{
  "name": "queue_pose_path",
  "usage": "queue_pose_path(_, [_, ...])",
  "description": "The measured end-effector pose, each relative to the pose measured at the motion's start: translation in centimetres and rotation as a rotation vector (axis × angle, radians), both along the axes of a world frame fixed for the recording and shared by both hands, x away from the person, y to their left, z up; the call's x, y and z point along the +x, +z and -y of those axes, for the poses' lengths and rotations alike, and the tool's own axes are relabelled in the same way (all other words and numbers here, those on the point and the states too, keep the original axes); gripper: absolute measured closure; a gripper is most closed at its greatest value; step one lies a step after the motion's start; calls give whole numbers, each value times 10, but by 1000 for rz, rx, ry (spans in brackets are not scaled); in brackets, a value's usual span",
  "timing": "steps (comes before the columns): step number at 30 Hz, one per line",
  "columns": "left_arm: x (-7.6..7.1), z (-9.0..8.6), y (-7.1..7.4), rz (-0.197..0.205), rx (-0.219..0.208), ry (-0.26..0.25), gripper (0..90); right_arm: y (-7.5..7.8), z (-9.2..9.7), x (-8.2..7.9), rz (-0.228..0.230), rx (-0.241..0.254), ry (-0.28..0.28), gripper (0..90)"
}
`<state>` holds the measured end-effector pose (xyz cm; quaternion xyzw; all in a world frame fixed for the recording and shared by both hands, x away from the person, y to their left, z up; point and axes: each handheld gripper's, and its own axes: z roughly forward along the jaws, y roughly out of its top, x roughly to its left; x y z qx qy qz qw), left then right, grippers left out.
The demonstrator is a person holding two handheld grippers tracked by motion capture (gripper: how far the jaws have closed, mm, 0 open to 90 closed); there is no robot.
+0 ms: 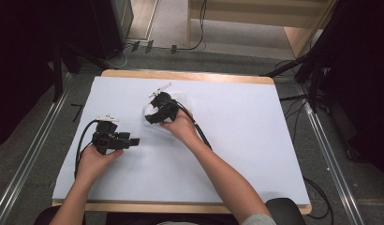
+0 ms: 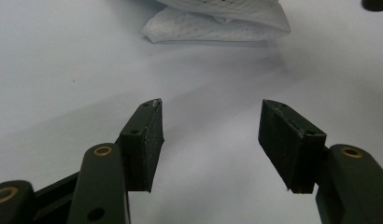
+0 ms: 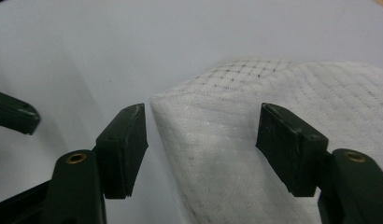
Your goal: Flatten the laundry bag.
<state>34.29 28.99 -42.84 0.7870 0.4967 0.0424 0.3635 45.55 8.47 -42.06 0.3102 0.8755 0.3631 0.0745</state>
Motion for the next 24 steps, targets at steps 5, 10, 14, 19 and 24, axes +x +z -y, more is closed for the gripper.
queue_pose_path(5, [1,-1,-1,-2,1,5,410,-16,-7,8,-22,-16,-12,379])
queue_pose_path(10, [2,0,-2,-3,5,0,412,-28,-11,12,-47,-26,-6,545])
queue_pose_path(14, [3,2,-3,-6,8,-5,415,-29,-7,15,-97,18,6,793])
queue_pose_path(19, [5,4,-3,-4,9,-1,421,-25,-6,12,-108,27,26,853])
queue_pose_path(24, [7,8,-3,8,16,-7,488,-8,1,2,-83,62,49,854])
